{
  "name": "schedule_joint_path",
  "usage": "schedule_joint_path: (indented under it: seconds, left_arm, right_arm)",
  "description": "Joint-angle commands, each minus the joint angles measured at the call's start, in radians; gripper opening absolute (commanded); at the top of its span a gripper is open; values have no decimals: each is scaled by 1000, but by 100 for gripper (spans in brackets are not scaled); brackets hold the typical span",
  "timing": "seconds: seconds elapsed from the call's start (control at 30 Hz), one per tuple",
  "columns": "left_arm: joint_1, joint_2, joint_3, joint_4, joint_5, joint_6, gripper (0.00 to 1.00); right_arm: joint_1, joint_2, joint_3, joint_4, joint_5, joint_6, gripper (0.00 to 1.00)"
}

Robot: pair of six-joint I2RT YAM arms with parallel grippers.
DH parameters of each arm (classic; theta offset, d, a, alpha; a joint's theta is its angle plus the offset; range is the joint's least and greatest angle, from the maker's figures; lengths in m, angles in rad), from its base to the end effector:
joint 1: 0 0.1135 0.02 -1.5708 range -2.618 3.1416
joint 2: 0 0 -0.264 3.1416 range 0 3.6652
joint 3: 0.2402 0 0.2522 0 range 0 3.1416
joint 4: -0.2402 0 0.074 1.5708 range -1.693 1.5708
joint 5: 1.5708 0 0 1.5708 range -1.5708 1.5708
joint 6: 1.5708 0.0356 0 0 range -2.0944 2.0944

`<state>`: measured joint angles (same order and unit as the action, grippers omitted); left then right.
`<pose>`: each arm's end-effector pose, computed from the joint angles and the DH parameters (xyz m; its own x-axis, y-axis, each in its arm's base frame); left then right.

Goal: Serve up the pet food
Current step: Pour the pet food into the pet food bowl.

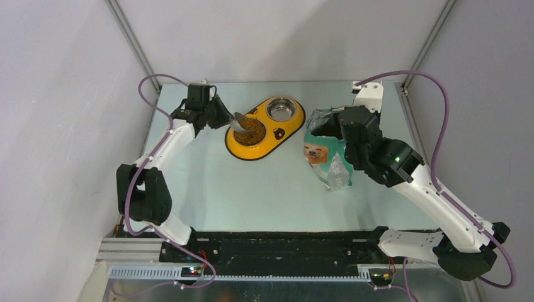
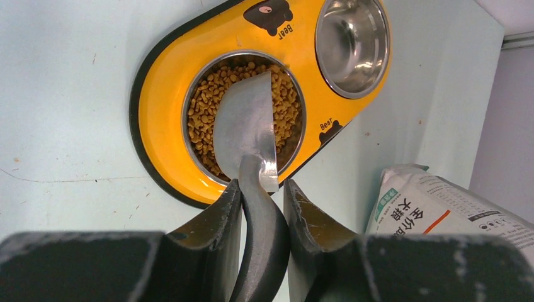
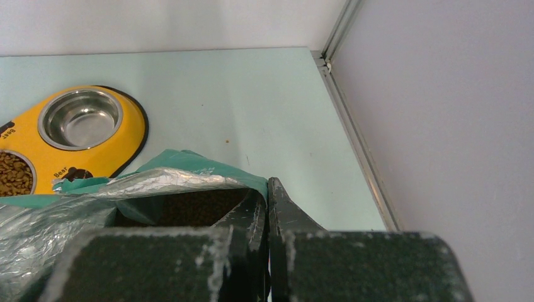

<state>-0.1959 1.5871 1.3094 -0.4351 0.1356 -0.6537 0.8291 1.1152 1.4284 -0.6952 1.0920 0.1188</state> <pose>0.3512 -0.0746 0.2966 -0.6875 -0.4779 -0.5468 -0.1573 0.8331 -0.5303 0.1599 0.1278 0.4494 -0.2244 -0.1641 -0.9606 0.2450 0.9446 -0.2185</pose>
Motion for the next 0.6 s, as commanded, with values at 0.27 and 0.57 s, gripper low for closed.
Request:
schedule_joint_path:
  seconds: [0.27,0.57]
  left_arm:
    - [-8,10,56,-10,-43,30,0]
    - [-9,-15,55,-29,-69,50,0]
  right_arm:
    - [-5,-67,46,153,110,-16,0]
    - [-4,-65,46,152,108,-15,0]
